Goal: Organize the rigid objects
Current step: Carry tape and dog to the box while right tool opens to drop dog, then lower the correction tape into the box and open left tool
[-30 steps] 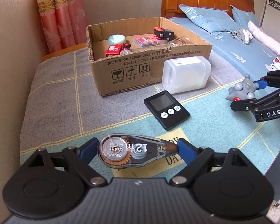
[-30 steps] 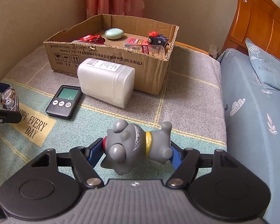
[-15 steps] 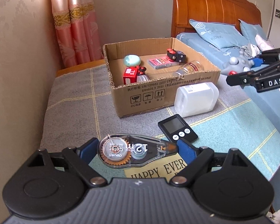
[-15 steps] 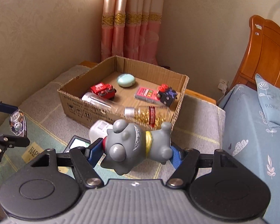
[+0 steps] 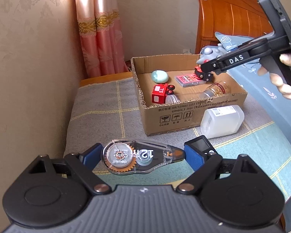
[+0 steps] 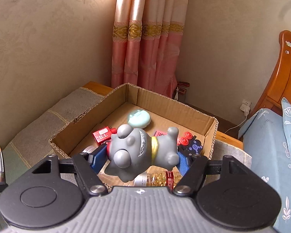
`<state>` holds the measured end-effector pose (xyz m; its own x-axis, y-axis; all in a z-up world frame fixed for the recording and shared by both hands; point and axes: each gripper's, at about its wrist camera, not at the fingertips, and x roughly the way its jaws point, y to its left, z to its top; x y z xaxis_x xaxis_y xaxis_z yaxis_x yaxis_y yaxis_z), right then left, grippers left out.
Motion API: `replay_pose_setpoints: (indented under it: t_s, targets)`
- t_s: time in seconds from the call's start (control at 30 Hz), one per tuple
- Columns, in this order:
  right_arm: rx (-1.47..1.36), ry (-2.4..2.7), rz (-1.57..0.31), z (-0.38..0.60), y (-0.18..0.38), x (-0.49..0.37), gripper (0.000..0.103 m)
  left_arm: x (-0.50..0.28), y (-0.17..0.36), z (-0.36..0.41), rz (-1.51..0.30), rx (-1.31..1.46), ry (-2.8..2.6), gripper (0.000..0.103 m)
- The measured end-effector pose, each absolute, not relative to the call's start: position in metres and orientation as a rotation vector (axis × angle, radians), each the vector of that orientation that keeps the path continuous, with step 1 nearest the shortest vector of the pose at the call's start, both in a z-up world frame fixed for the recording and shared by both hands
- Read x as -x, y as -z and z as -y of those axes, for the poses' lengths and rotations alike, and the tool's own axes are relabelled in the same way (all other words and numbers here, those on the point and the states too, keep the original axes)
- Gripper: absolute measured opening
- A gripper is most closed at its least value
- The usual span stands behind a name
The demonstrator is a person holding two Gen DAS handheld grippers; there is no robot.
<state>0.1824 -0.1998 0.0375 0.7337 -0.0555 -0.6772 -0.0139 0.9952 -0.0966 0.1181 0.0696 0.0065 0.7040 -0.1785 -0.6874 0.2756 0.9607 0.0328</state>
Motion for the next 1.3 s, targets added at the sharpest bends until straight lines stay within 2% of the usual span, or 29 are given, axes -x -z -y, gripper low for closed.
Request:
replay_pose_setpoints:
  t_s: [0.17,0.27,0.57,0.97,1.3]
  targets:
    - [0.066,0.037,-0.746,0.204,-0.033,-0.207,0.077,-0.124,-0.014,-0.068,-0.732,-0.144,0.247,0.089]
    - [0.058,0.049,-0.752,0.206,-0.028,-0.212,0.091,-0.13,-0.02,-0.064,-0.719,-0.154,0.252,0.089]
    - [0.03,0.06,-0.744,0.216,-0.028,-0.181,0.101,-0.165,-0.044,-0.047,-0.673,-0.192,0.288,0.089]
    - [0.058,0.081,-0.718,0.218,-0.042,-0.131,0.103,-0.25,-0.062,-0.009,-0.692,-0.188,0.361,0.089]
    - [0.078,0.114,-0.689,0.224,-0.052,-0.109,0.103,-0.327,-0.044,0.024,-0.778,-0.157,0.373,0.089]
